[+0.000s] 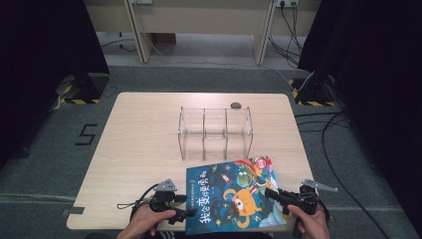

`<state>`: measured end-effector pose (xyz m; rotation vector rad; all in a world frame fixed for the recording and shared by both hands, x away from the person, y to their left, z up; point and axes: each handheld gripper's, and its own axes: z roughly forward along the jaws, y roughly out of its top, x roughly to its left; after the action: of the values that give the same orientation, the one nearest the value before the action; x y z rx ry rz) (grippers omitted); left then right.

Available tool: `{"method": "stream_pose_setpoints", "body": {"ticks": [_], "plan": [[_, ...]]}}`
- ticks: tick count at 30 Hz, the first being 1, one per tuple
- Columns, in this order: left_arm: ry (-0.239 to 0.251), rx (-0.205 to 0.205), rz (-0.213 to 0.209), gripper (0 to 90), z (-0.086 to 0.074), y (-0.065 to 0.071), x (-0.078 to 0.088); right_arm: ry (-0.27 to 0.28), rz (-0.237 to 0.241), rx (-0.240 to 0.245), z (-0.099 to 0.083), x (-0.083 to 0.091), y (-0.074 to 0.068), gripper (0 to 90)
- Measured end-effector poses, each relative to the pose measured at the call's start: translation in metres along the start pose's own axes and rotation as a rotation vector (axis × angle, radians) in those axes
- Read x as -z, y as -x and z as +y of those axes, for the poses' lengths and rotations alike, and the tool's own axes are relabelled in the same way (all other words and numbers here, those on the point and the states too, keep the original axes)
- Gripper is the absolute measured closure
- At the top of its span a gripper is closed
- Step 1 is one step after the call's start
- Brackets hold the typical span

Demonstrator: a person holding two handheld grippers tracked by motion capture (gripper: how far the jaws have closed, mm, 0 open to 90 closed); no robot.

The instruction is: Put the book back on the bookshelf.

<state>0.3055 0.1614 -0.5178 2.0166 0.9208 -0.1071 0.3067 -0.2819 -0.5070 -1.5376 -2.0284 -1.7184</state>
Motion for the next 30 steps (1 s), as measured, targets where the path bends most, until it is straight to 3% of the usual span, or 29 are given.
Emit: {"method": "stream_pose_setpoints", "body": {"ticks": [12,16,18,19,20,25,29,30], "plan": [[0.005,-0.008,0.039,25.2,0.0,-0.001,0.002,0.015,-0.02,0.095,0.005,0.001,-0.009,59.0],[0.008,-0.016,0.062,25.2,0.0,-0.001,0.002,0.051,-0.014,0.16,0.008,0.003,-0.013,58.6],[0.008,-0.018,0.063,25.3,0.0,-0.001,0.001,0.072,-0.004,0.216,0.01,0.005,-0.018,58.5],[0.008,-0.018,0.063,24.6,0.0,-0.001,0.001,0.072,-0.004,0.216,0.01,0.005,-0.018,58.5],[0.014,-0.001,0.055,23.7,0.0,-0.002,0.001,0.09,0.001,0.263,0.012,0.005,-0.022,58.5],[0.021,0.008,0.034,23.1,0.002,-0.003,-0.001,0.101,0.006,0.293,0.013,0.006,-0.024,58.4],[0.016,0.006,0.022,24.6,0.005,-0.004,-0.003,0.095,0.011,0.277,0.012,0.004,-0.018,58.3],[0.029,0.034,0.015,26.8,0.005,-0.005,-0.003,0.093,0.016,0.266,0.011,0.004,-0.016,58.3]]}}
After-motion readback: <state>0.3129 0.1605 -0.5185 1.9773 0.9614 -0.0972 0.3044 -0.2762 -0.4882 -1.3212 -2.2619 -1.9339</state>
